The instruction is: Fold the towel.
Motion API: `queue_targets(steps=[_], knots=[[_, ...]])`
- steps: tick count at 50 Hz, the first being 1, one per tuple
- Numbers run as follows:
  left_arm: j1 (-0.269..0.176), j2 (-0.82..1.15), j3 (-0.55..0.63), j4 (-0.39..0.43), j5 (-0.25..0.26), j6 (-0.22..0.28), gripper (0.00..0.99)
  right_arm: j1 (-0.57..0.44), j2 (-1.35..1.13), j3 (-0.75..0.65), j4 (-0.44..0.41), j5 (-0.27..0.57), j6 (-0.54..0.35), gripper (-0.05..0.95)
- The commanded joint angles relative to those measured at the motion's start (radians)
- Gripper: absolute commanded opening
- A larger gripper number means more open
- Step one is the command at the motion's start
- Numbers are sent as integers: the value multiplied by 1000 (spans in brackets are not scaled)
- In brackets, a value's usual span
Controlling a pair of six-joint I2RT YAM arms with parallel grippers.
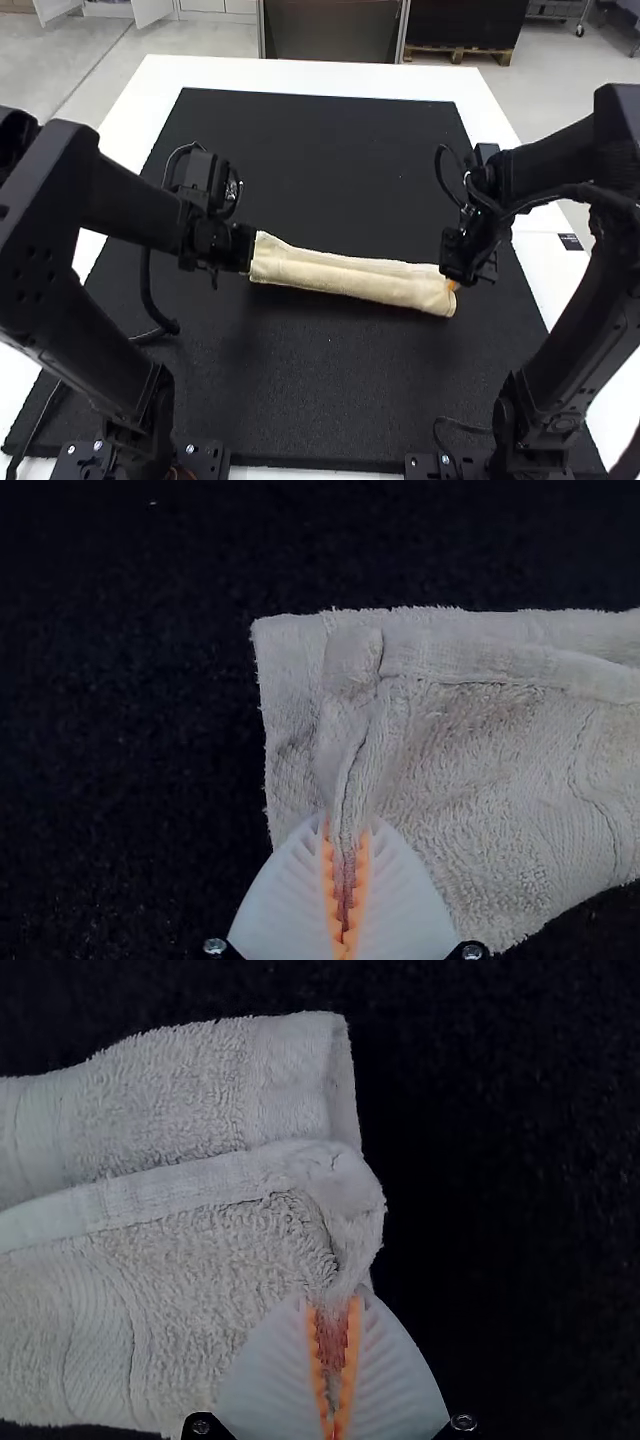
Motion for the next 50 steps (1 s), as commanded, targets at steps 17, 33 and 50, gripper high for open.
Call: queue_targets(steps=[17, 33, 50], knots=[[-35, -20, 19, 33, -137, 54, 972, -86, -15, 19, 76, 72, 6, 370], [-38, -9, 22, 62, -137, 54, 972, -97, 83, 103, 58, 3, 52, 908], [-28, 12, 57, 111, -126, 85, 972, -62, 105, 211, -6, 0, 24, 910]])
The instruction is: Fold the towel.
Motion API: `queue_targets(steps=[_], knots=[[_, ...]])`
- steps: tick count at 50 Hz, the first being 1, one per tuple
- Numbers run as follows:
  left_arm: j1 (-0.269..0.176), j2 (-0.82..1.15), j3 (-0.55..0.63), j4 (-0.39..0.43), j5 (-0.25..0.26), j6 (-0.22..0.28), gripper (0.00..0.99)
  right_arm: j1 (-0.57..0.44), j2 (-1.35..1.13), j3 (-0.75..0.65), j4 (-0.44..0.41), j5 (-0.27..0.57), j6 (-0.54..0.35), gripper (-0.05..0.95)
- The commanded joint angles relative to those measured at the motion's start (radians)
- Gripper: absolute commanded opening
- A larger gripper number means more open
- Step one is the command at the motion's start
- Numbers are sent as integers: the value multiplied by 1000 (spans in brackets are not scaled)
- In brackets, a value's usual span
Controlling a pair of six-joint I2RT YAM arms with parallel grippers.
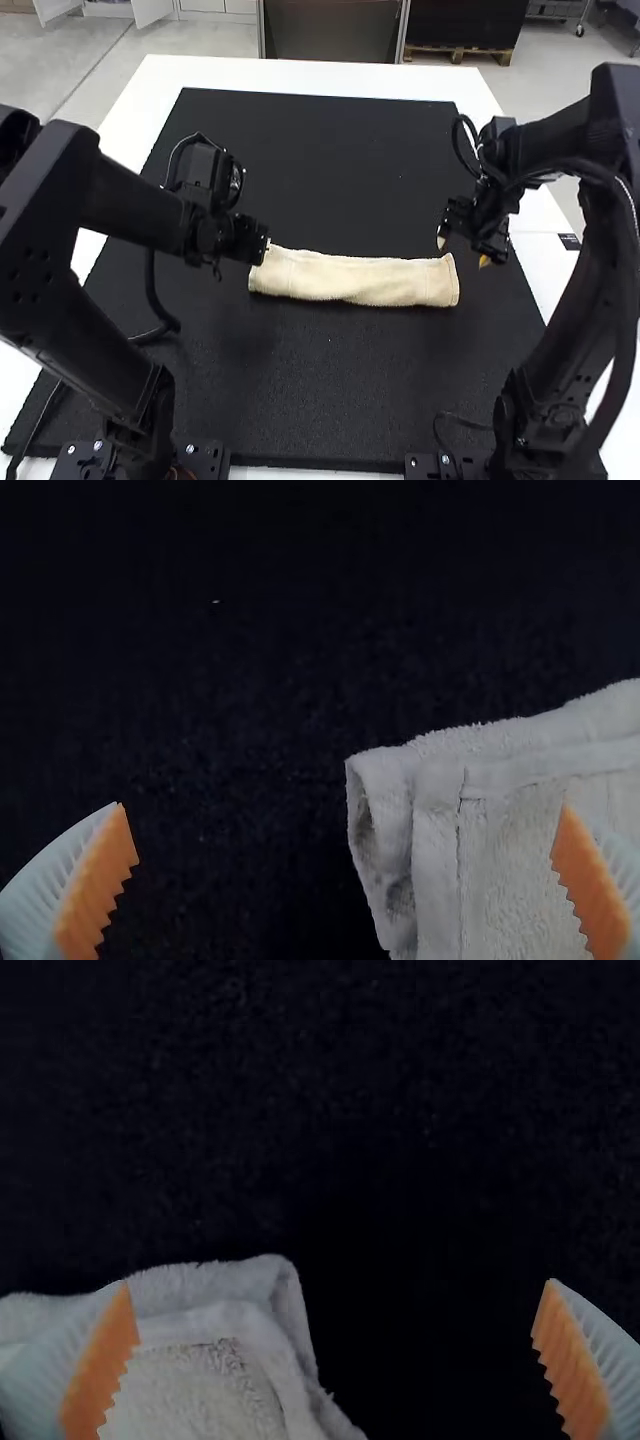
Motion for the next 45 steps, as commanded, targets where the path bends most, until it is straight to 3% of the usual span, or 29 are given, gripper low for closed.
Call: queue_targets(steps=[1, 6, 17, 25, 33, 45], knots=[[6, 11, 52, 8, -6, 18, 972, 21, 8, 41, -31, -8, -7, 910], [9, 11, 72, 5, -6, 17, 972, 19, 8, 27, -63, -47, 16, 907], [12, 24, 80, 12, -6, 17, 972, 18, 45, -31, -45, -117, 22, 880], [12, 24, 82, 8, -5, 18, 970, 9, 71, -34, -51, -300, 36, 877], [12, 24, 89, 3, 0, 18, 970, -28, 70, -36, -86, -360, 27, 889], [12, 24, 94, 6, 11, 18, 970, -56, 93, -70, -30, -328, 25, 893]])
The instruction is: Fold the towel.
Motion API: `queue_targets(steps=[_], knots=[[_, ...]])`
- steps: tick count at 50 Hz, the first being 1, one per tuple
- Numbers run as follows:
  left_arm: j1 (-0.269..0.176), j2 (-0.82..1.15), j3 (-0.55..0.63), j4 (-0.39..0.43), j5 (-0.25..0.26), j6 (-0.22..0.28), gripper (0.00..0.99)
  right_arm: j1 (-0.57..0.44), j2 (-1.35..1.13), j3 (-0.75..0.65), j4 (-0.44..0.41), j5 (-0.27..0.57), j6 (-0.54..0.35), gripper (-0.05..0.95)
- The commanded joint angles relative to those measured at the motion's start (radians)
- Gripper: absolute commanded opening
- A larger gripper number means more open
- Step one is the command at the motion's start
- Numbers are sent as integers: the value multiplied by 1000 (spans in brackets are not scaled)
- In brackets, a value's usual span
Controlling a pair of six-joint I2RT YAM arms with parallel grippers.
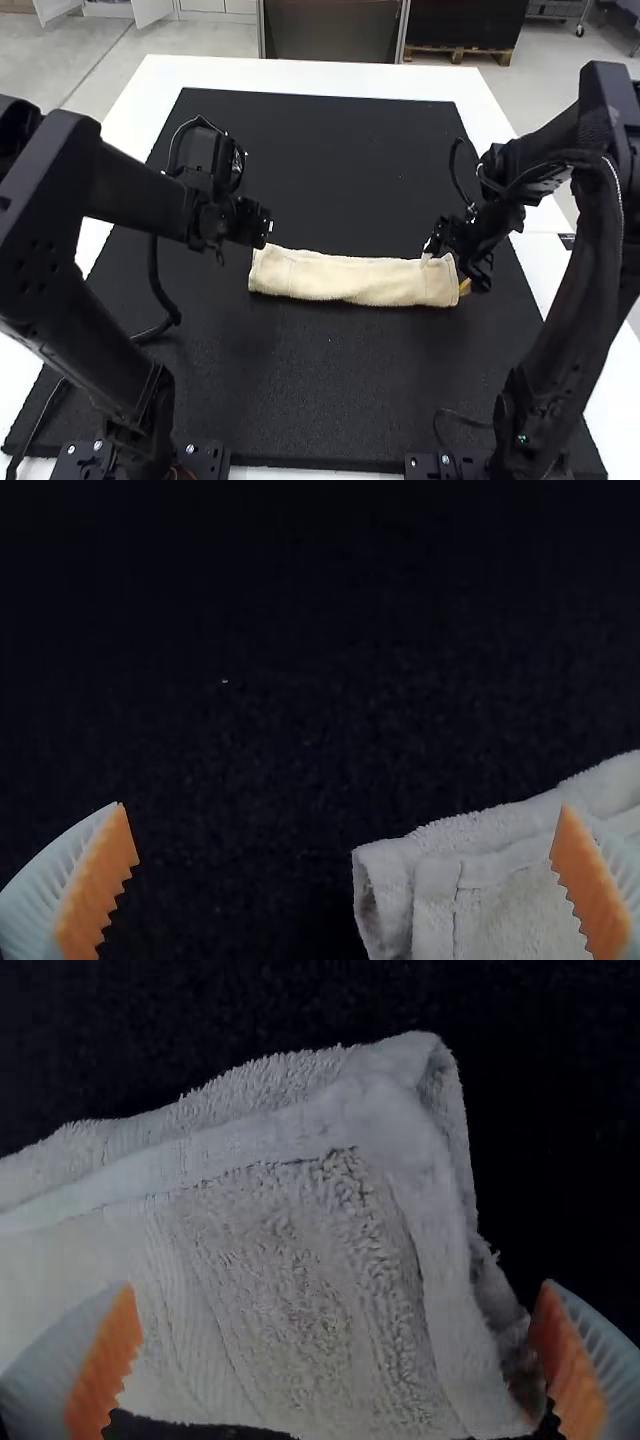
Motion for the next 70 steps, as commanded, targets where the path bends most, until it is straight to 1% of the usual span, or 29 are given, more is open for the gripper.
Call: queue_targets(steps=[1, 7, 18, 19, 20, 21, 22, 24, 25, 28, 30, 33, 38, 42, 50, 53, 61, 64, 67, 70], knots=[[6, 3, 32, 6, 10, 11, 970, -10, 20, -22, 23, -6, 2, 893], [11, 3, 33, 11, 11, 11, 970, -10, 61, -36, 34, -3, -18, 893], [49, 3, 69, -3, 34, 2, 970, -16, 109, -48, 57, 14, -31, 893], [50, 3, 72, -3, 39, 2, 970, -16, 110, -47, 56, 12, -34, 892], [54, 5, 76, -3, 42, 2, 970, -16, 110, -45, 56, 12, -31, 866], [54, 6, 78, -3, 43, 1, 970, -16, 112, -45, 56, 11, -28, 833], [55, 6, 81, -5, 43, 2, 970, -16, 112, -44, 57, 6, -28, 779], [55, 11, 87, -6, 46, 2, 970, -17, 112, -42, 59, -2, -20, 634], [55, 12, 92, -8, 48, 2, 970, -20, 112, -39, 59, -12, -3, 492], [55, 18, 98, -8, 48, 1, 969, -39, 110, -35, 66, -48, 29, 118], [55, 21, 99, -8, 48, 1, 969, -51, 110, -33, 72, -52, 35, -26], [55, 24, 102, -8, 48, -1, 969, -63, 110, -30, 74, -57, 48, -16], [55, 29, 102, -5, 49, -10, 969, -63, 112, -30, 74, -51, 42, -18], [55, 32, 102, -3, 54, -16, 969, -62, 109, -18, 63, -9, 8, -16], [55, 40, 102, 1, 56, -24, 969, -19, 93, 28, 2, 23, -21, -18], [55, 43, 102, 4, 56, -27, 969, 3, 84, 54, -3, 37, -21, -18], [55, 44, 98, 21, 56, -27, 969, 44, 76, 100, -12, 38, -17, -16], [55, 66, 90, 21, 59, -33, 969, 61, 78, 102, -10, 43, -17, -18], [60, 124, 79, 21, 59, -55, 969, 67, 79, 97, -9, 57, -17, -16], [60, 198, 78, 34, 76, -71, 969, 70, 81, 96, -9, 58, -15, -16]])
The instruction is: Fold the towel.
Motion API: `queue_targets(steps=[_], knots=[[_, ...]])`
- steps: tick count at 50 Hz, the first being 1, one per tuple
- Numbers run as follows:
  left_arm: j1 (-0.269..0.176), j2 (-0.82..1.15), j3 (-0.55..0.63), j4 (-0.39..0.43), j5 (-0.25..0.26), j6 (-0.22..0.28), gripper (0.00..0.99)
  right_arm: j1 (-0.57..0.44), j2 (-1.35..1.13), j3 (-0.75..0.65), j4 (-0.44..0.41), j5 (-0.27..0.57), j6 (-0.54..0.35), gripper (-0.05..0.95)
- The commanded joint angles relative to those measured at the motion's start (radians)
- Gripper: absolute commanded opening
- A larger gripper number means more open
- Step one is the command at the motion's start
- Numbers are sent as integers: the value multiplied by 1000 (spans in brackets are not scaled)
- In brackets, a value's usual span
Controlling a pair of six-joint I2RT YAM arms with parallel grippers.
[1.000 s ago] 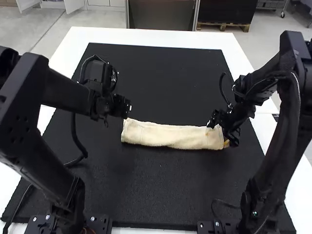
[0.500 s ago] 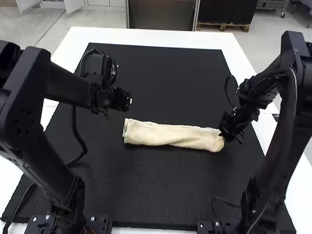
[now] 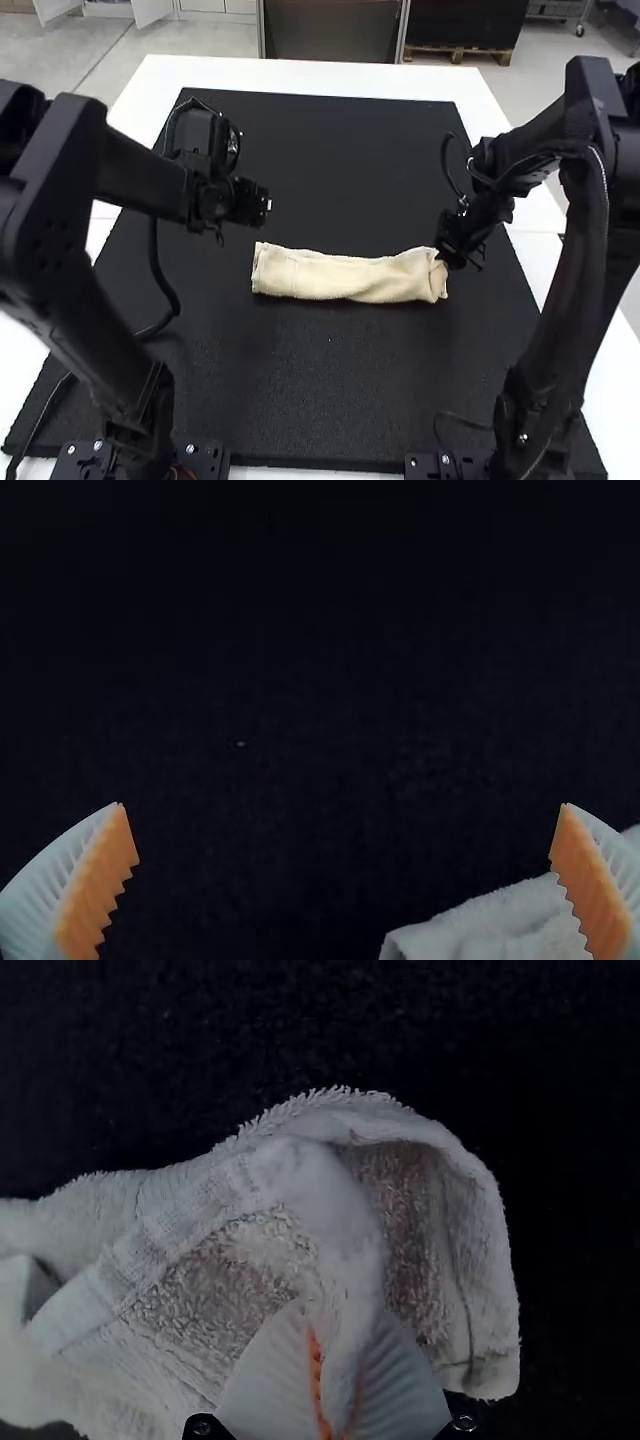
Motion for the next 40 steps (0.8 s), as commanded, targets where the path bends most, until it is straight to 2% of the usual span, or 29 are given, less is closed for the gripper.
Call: queue_targets(steps=[1, 12, 28, 40], knots=[[11, 120, 3, 11, 29, -40, 969, 19, 2, 10, -2, 22, -6, -16], [13, 151, 36, 18, 31, -40, 969, 42, -28, 65, -44, 18, -3, -16], [16, 151, 48, 17, 34, -43, 969, 113, -69, 172, -55, -18, -3, -16], [16, 151, 46, 23, 35, -43, 969, 168, -98, 192, -55, -44, -8, -16]])
